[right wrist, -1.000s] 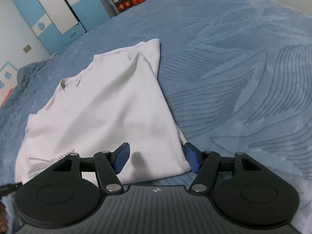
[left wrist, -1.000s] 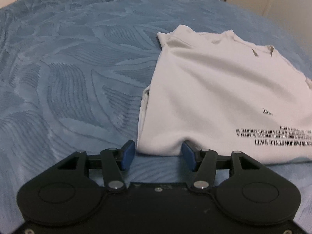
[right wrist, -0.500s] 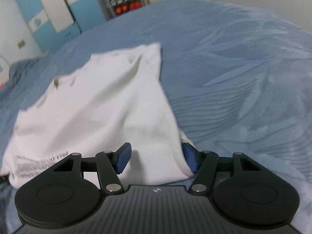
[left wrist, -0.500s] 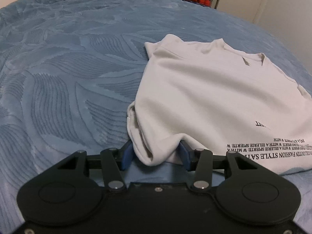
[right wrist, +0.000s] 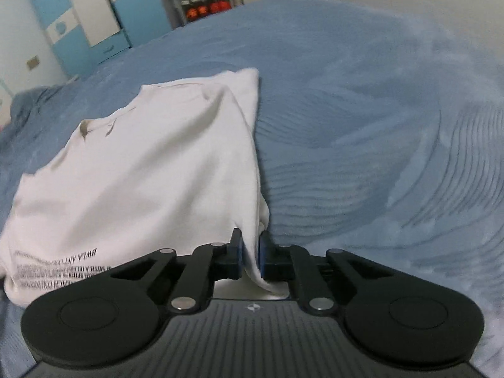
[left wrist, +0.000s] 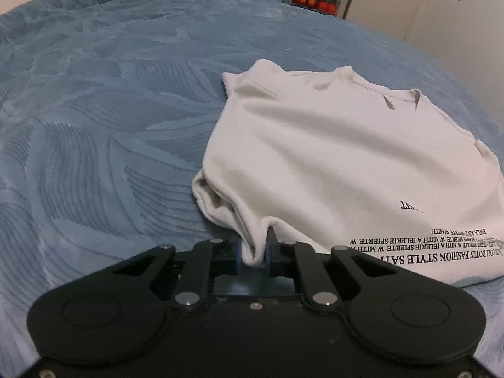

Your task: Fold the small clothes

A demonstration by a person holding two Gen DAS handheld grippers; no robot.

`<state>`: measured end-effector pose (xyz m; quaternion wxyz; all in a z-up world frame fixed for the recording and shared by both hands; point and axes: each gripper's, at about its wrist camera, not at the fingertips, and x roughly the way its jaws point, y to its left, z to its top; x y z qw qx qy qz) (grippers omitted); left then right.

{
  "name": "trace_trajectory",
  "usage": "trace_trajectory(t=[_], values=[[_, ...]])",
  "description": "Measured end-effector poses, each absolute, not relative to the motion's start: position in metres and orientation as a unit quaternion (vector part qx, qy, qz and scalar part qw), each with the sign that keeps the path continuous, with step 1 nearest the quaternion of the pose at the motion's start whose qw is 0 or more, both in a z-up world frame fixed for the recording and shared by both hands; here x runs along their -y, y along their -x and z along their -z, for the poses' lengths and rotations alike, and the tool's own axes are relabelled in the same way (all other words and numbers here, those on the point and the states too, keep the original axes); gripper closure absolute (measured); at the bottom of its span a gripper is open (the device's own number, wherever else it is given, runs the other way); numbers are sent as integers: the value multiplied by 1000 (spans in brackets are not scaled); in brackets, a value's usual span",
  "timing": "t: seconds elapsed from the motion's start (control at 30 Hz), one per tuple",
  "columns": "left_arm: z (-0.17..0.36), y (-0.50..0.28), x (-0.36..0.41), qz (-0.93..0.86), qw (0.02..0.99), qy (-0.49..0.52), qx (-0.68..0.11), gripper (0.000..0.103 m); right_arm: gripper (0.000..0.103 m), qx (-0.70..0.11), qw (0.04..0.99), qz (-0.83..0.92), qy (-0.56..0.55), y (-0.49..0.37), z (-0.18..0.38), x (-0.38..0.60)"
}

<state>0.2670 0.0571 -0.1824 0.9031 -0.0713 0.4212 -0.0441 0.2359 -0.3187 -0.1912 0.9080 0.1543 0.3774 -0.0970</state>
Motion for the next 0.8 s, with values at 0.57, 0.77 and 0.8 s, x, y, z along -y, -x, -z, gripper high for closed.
trace_trajectory(t=[0.57, 0.77, 0.8], values=[[95, -188, -94, 65, 922, 139, -355, 96, 97, -320, 929, 37, -182, -153, 87, 329], [104, -130, -117, 72, 911, 168, -370, 96, 97, -337, 916, 32, -216, -100, 100, 337], [107, -122, -118, 75, 910, 168, -372, 96, 97, -342, 916, 34, -208, -94, 106, 335]])
